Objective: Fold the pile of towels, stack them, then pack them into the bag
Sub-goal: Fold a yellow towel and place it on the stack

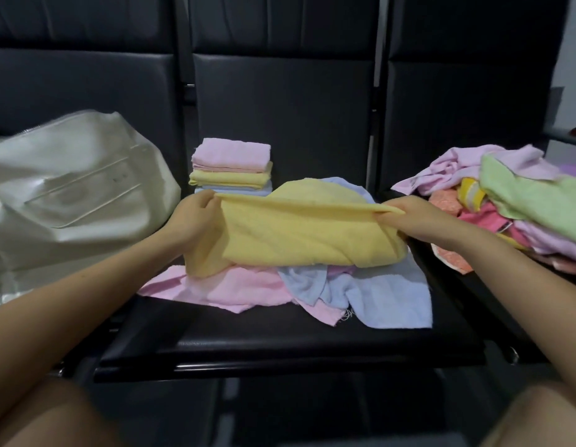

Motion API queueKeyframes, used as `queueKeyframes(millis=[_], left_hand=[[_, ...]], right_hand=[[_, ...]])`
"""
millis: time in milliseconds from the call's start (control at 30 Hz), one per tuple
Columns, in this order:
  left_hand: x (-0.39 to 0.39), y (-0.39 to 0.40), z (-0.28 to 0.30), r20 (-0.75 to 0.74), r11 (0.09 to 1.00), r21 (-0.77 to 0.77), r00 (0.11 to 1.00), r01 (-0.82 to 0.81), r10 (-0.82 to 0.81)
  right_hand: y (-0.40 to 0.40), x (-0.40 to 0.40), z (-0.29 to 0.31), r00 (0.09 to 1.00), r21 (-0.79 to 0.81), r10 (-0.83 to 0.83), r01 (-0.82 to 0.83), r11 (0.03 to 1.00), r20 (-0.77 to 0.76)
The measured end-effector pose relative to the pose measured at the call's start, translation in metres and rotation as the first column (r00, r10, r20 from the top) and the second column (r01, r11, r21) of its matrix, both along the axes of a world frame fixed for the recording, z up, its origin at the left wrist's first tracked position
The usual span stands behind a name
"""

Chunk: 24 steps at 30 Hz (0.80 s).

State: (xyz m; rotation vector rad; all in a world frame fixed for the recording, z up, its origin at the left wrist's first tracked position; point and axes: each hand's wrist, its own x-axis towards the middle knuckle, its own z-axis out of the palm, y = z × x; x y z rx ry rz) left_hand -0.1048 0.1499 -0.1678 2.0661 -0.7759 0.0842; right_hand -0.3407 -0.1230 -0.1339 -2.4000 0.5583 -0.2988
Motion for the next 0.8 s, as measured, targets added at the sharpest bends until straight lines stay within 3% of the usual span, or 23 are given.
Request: queueKeyframes(millis=[100, 167, 267, 367, 467, 567, 700, 800], left_hand=[[-0.008, 0.002, 0.005, -0.104, 0.99, -0.142, 0.995, -0.011, -0.003], [-0.015, 0.005, 0.008, -0.218, 0.969, -0.248, 0.975, -0.006, -0.05], [-0.025, 0.01, 0.009, -0.34, 0.948, -0.318, 0.932, 0.009, -0.123], [-0.038, 0.013, 0.006, -0.403, 0.954, -0.295, 0.899, 0.049, -0.17], [-0.05, 0.021, -0.004, -0.389, 0.986, -0.158, 0.914, 0.058, -0.116], [-0.06, 0.031, -0.016, -0.482, 0.987, -0.012, 0.863, 0.163, -0.148], [-0.075, 0.044, -0.023, -0.373, 0.849, 0.382, 0.901, 0.365, -0.22], [-0.073, 0.045, -0.007, -0.216, 0.851, 0.412, 0.942, 0.325, -0.255]], right_hand=[[-0.003, -0.016, 0.0, 0.968, 0.345, -0.107, 0.023, 0.938, 0.228], [0.002, -0.022, 0.002, 0.926, 0.472, -0.198, 0.024, 0.881, 0.322], [0.009, -0.024, 0.001, 0.925, 0.54, -0.201, -0.006, 0.842, 0.323], [0.02, -0.028, -0.006, 0.947, 0.496, -0.205, 0.058, 0.866, 0.249], [0.031, -0.033, -0.018, 0.966, 0.399, -0.198, 0.118, 0.909, 0.166], [0.047, -0.044, -0.028, 0.993, 0.366, -0.112, 0.096, 0.926, 0.024], [0.058, -0.056, -0.038, 0.972, 0.239, 0.03, 0.027, 0.971, -0.233], [0.052, -0.054, -0.032, 0.997, 0.283, -0.048, 0.062, 0.957, -0.058]])
